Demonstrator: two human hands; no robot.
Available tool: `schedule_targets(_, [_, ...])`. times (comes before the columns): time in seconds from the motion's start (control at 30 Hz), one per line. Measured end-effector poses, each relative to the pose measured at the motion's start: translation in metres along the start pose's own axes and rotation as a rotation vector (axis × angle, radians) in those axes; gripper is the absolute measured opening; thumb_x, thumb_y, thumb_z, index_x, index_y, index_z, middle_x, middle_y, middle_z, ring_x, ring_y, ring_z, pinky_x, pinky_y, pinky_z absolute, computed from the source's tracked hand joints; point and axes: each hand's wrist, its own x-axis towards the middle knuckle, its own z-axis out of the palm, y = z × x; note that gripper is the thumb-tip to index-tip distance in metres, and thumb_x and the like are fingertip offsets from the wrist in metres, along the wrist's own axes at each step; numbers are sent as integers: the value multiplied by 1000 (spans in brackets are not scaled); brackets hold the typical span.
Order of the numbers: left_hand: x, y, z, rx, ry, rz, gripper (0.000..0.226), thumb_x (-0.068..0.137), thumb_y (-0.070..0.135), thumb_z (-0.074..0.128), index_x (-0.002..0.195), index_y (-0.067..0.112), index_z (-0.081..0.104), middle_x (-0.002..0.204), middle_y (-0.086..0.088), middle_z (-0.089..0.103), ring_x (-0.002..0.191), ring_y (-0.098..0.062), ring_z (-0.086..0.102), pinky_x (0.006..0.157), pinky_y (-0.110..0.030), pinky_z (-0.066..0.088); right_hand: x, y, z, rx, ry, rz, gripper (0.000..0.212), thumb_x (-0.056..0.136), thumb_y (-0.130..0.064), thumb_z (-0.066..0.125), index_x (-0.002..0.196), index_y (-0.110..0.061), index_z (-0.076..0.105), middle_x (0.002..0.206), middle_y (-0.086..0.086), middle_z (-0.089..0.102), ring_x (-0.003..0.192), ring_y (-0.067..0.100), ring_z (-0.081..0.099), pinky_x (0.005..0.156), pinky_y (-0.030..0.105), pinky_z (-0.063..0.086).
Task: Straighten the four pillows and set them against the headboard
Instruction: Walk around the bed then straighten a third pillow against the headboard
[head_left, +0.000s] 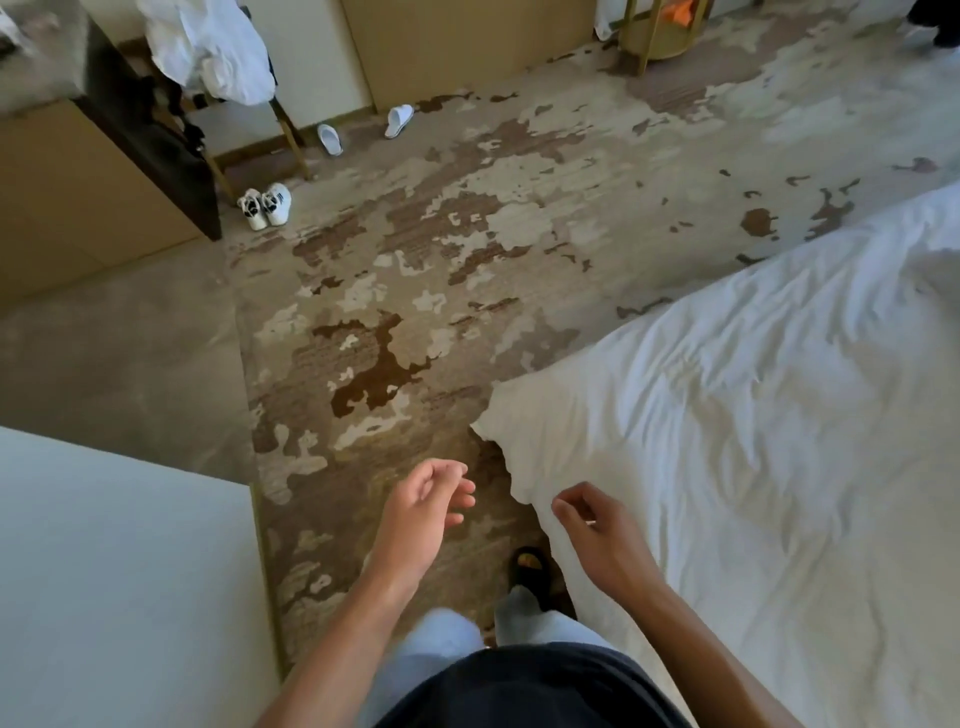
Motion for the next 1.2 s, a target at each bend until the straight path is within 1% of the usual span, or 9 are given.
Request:
schedule_targets(0.17, [90,33,-47,-13,88,-39,21,100,42,56,93,35,74,93,4,78,88,-12,75,80,-35,61,139,-98,12,-37,-58,-83,11,104,-41,59,97,-40,68,94,-20,72,90,-3,67,78,17,52])
schedule_targets(0.37, [237,68,-101,-59,116,-98,20,100,39,58,92,37,75,91,-1,78,87,-17,76,79,-37,62,301,-194,25,-34,-33,-128,12,102,-39,61,92,-39,67,88,-15,73,87,-8,65,69,16,49])
schedule_targets(0.47, [327,103,-113,-12,48,-92,19,100,39,58,93,35,75,91,2,78,85,-14,75,81,-39,61,368,-230,19,-23,26,-95,14,103,-36,62,91,-42,65,88,-16,72,87,-8,65,71,16,50])
schedule_targets(0.57, [407,161,-100,78,-104,-65,20,97,43,57,92,35,73,90,3,77,85,-13,74,77,-35,59,414,-253,-3,29,124,-13,10,103,-35,63,95,-36,70,88,-13,73,82,1,68,74,21,54])
schedule_targets(0.73, [520,265,-25,197,-406,-13,17,97,33,60,86,30,73,87,-3,77,83,-20,74,76,-41,59,461,-260,-61,121,364,176,10,103,-35,63,99,-30,70,91,-10,73,85,3,68,76,23,56])
schedule_targets(0.83, [573,318,44,264,-581,35,20,100,29,58,87,30,74,87,-3,77,83,-20,74,76,-38,59,482,-247,-95,172,526,271,9,103,-34,64,98,-31,72,89,-14,72,84,-3,67,73,18,51])
schedule_targets(0.97, [637,386,151,319,-760,105,19,100,25,58,93,18,74,87,-7,77,83,-22,74,75,-37,58,525,-224,-141,255,687,394,12,102,-31,65,93,-34,72,86,-13,73,85,-3,67,74,20,53])
schedule_targets(1.1, [701,453,251,395,-879,165,19,100,30,58,94,21,73,90,-4,77,86,-21,75,71,-29,59,594,-206,-207,350,788,448,15,102,-32,65,89,-36,71,80,-20,73,84,-7,68,66,11,51])
schedule_targets(1.2, [750,499,313,448,-901,189,19,102,26,56,95,19,72,90,-5,77,87,-24,75,75,-37,58,653,-203,-272,389,834,453,15,103,-35,64,90,-33,71,81,-14,73,79,-1,69,64,14,51])
